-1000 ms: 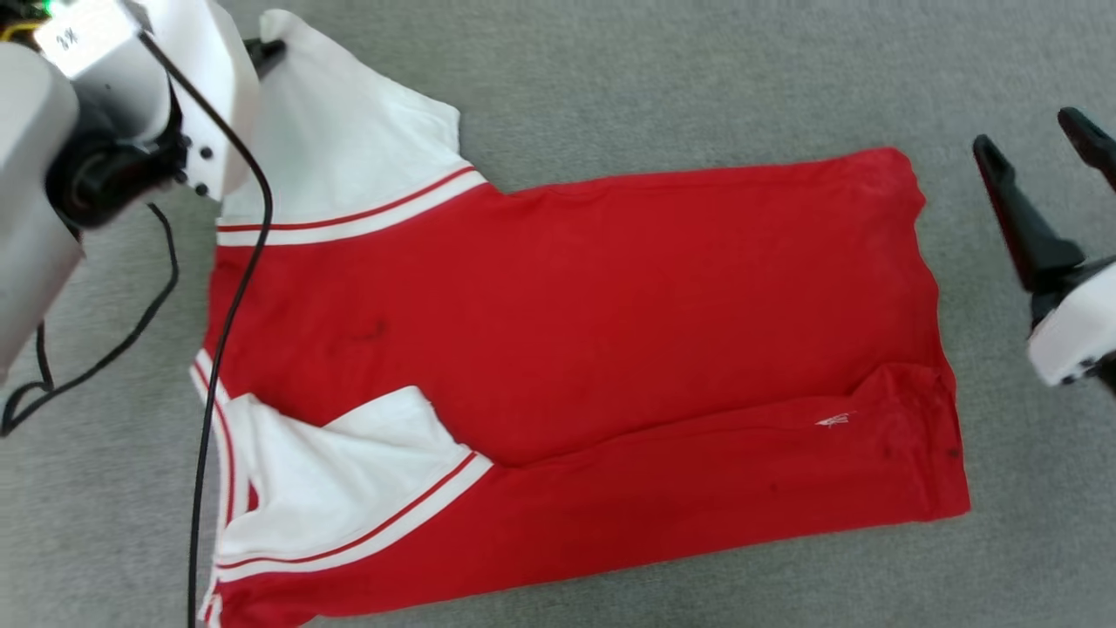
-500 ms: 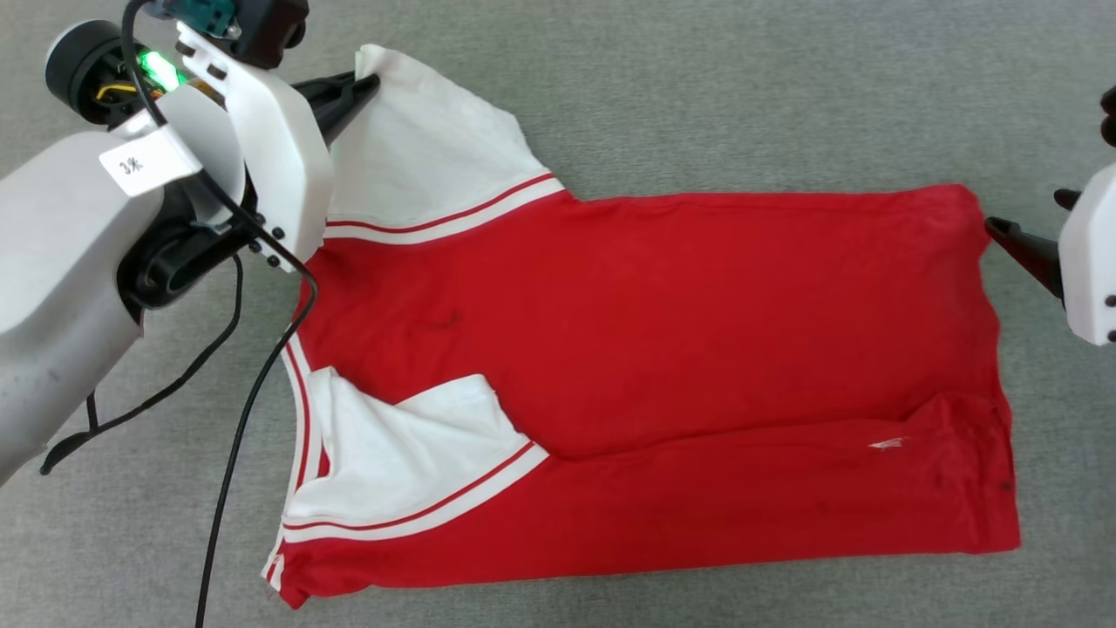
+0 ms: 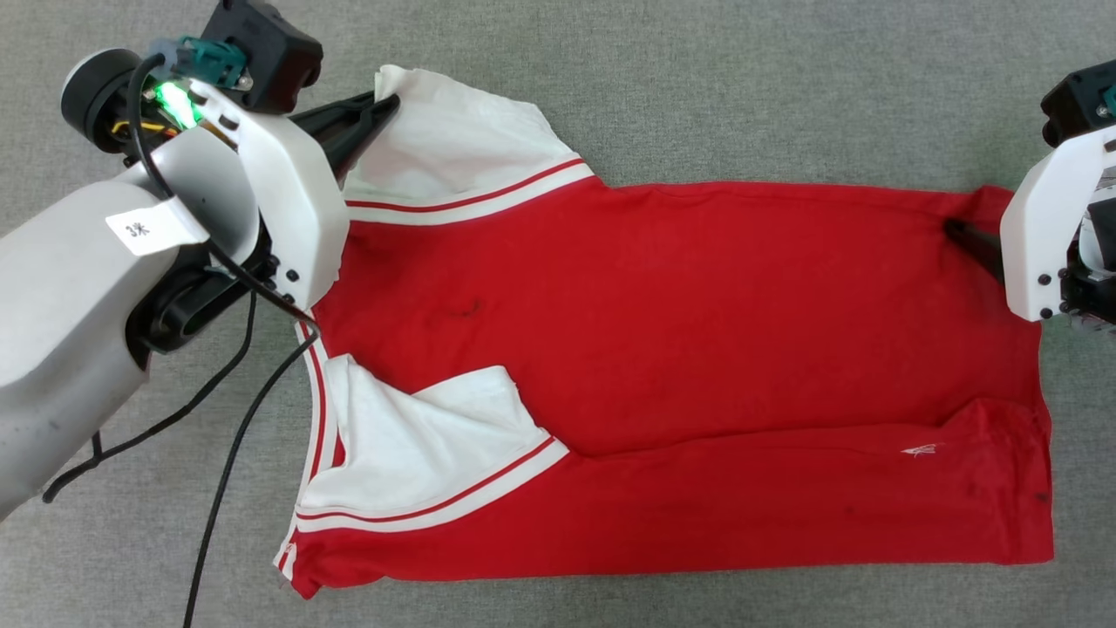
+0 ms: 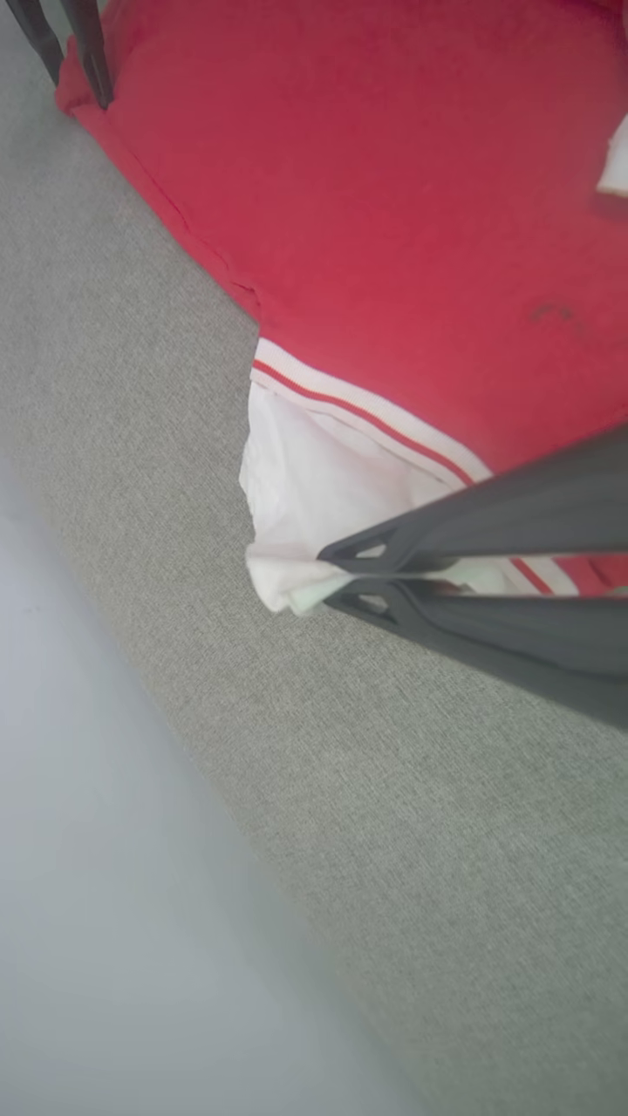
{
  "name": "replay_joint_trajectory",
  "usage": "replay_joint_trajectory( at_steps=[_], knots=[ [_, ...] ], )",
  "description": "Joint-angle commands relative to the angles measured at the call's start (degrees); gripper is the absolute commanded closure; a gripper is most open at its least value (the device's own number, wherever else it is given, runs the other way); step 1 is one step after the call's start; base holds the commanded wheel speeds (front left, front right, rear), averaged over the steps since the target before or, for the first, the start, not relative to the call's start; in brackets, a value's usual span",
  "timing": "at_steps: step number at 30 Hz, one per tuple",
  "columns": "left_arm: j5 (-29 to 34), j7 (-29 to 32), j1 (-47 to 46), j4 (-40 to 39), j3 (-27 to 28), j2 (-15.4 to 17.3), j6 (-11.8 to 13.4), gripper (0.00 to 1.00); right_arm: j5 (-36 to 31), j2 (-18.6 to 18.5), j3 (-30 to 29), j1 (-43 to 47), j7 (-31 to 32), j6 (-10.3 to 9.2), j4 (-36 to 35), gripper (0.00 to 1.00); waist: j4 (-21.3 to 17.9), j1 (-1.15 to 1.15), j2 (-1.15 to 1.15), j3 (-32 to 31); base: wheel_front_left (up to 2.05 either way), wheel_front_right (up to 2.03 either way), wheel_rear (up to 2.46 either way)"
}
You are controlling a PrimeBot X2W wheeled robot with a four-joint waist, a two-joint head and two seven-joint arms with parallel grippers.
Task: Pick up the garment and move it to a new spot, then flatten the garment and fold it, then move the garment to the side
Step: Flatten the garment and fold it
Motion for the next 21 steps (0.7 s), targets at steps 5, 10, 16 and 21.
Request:
replay_joint_trajectory(
  at_steps=[5, 10, 16, 21],
  knots=[
    [-0.08, -0.93, 1.63, -0.09, -0.25, 0.93, 0.44, 1.0, 2.32, 1.14, 3.8, 1.44, -4.63, -0.04, 4.66, 1.0, -0.52, 0.01, 0.0, -0.86, 0.0, 0.0, 0.0],
    [-0.72, -2.71, 3.55, 0.96, -0.25, 0.95, 0.79, 1.0, 3.68, -0.05, 4.83, 0.07, -12.92, -0.06, 4.05, 1.0, -1.0, 0.01, 0.0, -3.66, 0.0, 0.0, 0.0],
    [-1.99, -5.7, 7.72, 0.97, -0.42, 1.38, 1.93, 1.0, 5.66, -1.38, 6.83, 2.79, -22.11, -0.05, 1.71, 1.0, -1.06, 0.01, 0.0, -8.89, 0.0, 0.0, 0.0],
    [-3.32, -7.61, 12.57, -0.82, -1.24, 1.92, 3.57, 1.0, 6.52, -2.89, 6.6, 8.11, -27.87, -0.05, -0.95, 1.0, -0.62, 0.01, 0.0, -13.42, 0.0, 0.0, 0.0]
  ],
)
